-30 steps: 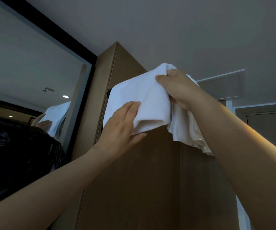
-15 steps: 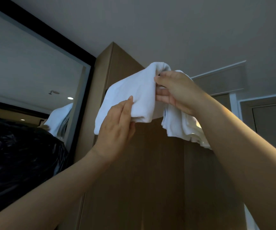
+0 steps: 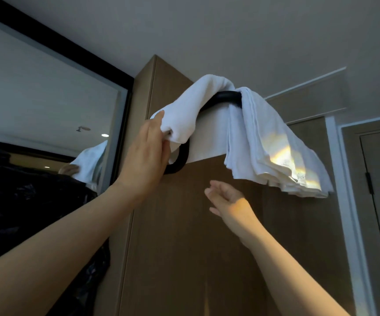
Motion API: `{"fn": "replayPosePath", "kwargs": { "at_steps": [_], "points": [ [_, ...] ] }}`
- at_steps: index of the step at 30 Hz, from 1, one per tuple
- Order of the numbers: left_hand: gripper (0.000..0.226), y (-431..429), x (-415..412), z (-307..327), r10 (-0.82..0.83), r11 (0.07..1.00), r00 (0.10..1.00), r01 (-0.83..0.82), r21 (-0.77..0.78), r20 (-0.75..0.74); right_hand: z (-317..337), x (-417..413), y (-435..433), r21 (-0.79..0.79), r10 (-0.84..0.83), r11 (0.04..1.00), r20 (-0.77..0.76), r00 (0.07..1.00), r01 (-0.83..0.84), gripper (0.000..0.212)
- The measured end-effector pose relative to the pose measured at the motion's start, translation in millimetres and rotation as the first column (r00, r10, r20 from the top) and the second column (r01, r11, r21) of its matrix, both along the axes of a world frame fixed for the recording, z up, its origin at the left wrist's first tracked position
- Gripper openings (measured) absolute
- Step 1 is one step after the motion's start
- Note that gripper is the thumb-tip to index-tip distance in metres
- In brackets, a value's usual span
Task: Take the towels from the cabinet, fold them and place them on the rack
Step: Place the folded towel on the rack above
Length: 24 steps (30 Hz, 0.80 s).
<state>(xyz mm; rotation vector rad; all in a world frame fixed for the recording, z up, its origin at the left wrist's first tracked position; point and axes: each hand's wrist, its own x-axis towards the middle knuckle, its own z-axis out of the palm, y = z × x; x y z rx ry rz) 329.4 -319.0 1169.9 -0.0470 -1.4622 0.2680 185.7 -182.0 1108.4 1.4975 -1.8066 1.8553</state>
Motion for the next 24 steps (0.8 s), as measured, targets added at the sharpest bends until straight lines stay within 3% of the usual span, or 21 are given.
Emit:
{"fn": "replayPosePath", "kwargs": {
  "at_steps": [12, 13, 18, 20, 22, 24],
  "points": [
    [0.048, -4, 9, 15, -0.030, 0.998, 0.994, 0.023, 0.064, 0.108, 43, -7, -75, -0.369, 0.240, 0.919, 0.238, 0.941, -0.141, 0.076],
    [0.048, -5, 10, 15, -0.031, 0.998, 0.992, 0.024, 0.061, 0.125, 49, -7, -74, -0.412, 0.258, 0.900, 0.242, 0.935, -0.142, 0.072],
    [0.049, -13, 14, 13, -0.006, 0.998, 0.993, -0.001, 0.058, 0.118, 56, -4, -78, -0.521, 0.228, 0.849, 0.209, 0.951, -0.088, 0.007],
    [0.049, -13, 14, 12, -0.008, 0.999, 0.992, 0.004, 0.034, 0.128, 51, -3, -81, -0.568, 0.225, 0.820, 0.216, 0.950, -0.066, 0.022],
    [0.049, -13, 13, 12, -0.020, 1.000, 0.991, 0.018, 0.019, 0.132, 51, -7, -87, -0.606, 0.294, 0.787, 0.205, 0.933, -0.115, 0.011],
    [0.049, -14, 12, 11, -0.012, 1.000, 0.992, 0.010, 0.017, 0.126, 53, -8, -91, -0.624, 0.364, 0.764, 0.212, 0.907, -0.160, 0.036]
  ]
}}
